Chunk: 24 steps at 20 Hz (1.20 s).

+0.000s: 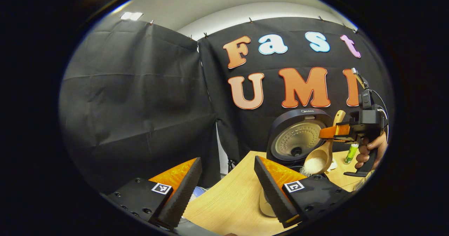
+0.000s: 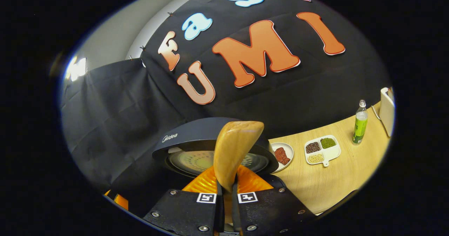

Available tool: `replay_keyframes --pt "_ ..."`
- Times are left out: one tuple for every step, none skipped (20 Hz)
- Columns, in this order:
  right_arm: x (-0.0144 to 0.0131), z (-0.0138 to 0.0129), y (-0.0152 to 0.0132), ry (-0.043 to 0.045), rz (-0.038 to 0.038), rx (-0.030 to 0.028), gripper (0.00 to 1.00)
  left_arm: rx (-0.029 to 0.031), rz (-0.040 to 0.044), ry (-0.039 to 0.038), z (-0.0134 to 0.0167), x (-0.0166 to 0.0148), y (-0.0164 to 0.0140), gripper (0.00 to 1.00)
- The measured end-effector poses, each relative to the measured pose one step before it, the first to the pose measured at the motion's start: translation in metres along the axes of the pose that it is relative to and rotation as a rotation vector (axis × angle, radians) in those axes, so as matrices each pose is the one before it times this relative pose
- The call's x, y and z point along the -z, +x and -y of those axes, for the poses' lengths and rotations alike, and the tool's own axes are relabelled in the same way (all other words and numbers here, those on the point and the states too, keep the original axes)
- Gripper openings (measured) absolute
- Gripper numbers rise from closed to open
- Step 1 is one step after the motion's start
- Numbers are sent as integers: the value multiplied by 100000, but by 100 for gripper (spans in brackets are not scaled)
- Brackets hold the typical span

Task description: Close the left gripper, press the button to open the rice cooker; take a wooden spoon from the chopstick holder with the right hand, scoop a spoonful of rice and pour it into the rice cooker, then put the wooden spoon back into the chopstick holder.

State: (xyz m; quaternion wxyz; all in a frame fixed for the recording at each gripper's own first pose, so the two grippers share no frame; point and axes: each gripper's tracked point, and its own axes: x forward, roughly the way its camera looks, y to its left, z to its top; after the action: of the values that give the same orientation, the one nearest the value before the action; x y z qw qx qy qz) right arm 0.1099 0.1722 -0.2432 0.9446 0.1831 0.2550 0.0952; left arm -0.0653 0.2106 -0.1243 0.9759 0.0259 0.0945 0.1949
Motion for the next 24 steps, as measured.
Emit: replay_keyframes --pt "118 -170 -80 -2273 410 515 8 -307 -198 -279 -148 95 -65 97" --pt "241 -279 -65 -2319 104 -235 8 -218 -167 -203 -42 100 -43 100" --pt "290 -191 5 -2134 0 -50 8 -198 -219 -77 -43 10 -88 100" --pt "170 -218 162 -2296 -16 165 8 -61 65 37 -116 52 -112 94" --pt "59 -6 80 -2333 -20 563 8 -33 108 146 7 -52 -74 94" --pt "111 -99 67 -2306 310 173 8 72 63 264 -45 101 -75 94" --pt "93 -155 -4 -2405 411 287 8 -96 -87 206 -113 41 -61 94" --pt "9 -176 -51 -2550 376 -180 8 -74 -75 27 -145 73 -86 94" --pt "-40 -268 31 -2800 517 101 8 -133 -295 -131 -123 34 -30 94" --pt "-115 -127 -12 -3574 487 402 8 -218 -320 -279 -153 197 -14 100" --pt "36 29 24 -4103 679 804 8 -53 -397 -354 -48 103 -23 100" --pt "-90 -186 -20 -4542 607 -76 8 -127 -162 -146 -138 73 -125 94" --pt "86 -181 103 -3937 576 -277 8 -34 -9 32 -34 -39 37 94" --pt "29 -213 48 -3414 46 -222 8 -102 124 155 -81 48 -33 100" --pt "69 -223 58 -3341 90 -262 8 49 130 77 -70 36 -111 94" --pt "106 -224 69 -3718 77 -301 8 -104 -3 -44 -77 31 -38 94" --pt "21 -316 181 -4307 282 -729 8 31 -54 -167 10 97 -63 94" --pt "27 -382 -9 -5025 744 -581 8 -58 -138 -181 -60 57 -35 94" --pt "-72 -213 96 -4732 1071 -163 8 -276 -133 -19 -104 132 -27 94" --pt "14 -151 71 -3647 775 -445 8 -273 -289 -24 -116 82 37 94" --pt "98 -277 93 -3072 690 -623 8 -327 -74 -134 -215 63 -78 94" --pt "-194 -299 -105 -3228 894 -813 8 -145 -154 -94 -114 46 23 94" --pt "-450 -290 -2 -4218 1454 -1310 8 -332 -250 155 -215 87 -71 94" --pt "-505 -293 -165 -5533 1912 -739 8 -369 -243 408 -85 -12 50 94"
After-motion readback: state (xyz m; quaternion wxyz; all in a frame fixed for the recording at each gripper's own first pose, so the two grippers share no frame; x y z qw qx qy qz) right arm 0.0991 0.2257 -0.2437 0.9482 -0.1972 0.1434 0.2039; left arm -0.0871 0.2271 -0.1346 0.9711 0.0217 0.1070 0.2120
